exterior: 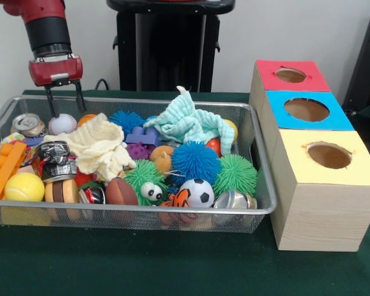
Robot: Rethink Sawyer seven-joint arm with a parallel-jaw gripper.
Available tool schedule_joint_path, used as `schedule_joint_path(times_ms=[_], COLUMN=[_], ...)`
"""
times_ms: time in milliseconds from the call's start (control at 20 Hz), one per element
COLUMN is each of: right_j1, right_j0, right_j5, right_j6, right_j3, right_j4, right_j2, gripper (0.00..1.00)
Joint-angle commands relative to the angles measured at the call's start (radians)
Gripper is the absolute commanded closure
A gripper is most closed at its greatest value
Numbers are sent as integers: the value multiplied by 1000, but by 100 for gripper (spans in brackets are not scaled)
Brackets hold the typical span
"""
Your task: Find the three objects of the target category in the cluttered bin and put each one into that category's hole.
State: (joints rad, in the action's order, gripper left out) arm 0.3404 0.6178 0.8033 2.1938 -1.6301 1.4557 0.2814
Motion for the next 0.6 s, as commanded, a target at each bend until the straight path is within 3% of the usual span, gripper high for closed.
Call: schedule_joint_path(times_ms=[50,200,600], right_j1=[-38,-18,-11], right_j0=[6,23,1], right_j5=[119,175,183], right_j6=[-220,-218,-190], right_j3=[28,11,1], right_j4=[-47,-55,-59], right_j2=[-166,-173,-173], gripper=[0,0,0])
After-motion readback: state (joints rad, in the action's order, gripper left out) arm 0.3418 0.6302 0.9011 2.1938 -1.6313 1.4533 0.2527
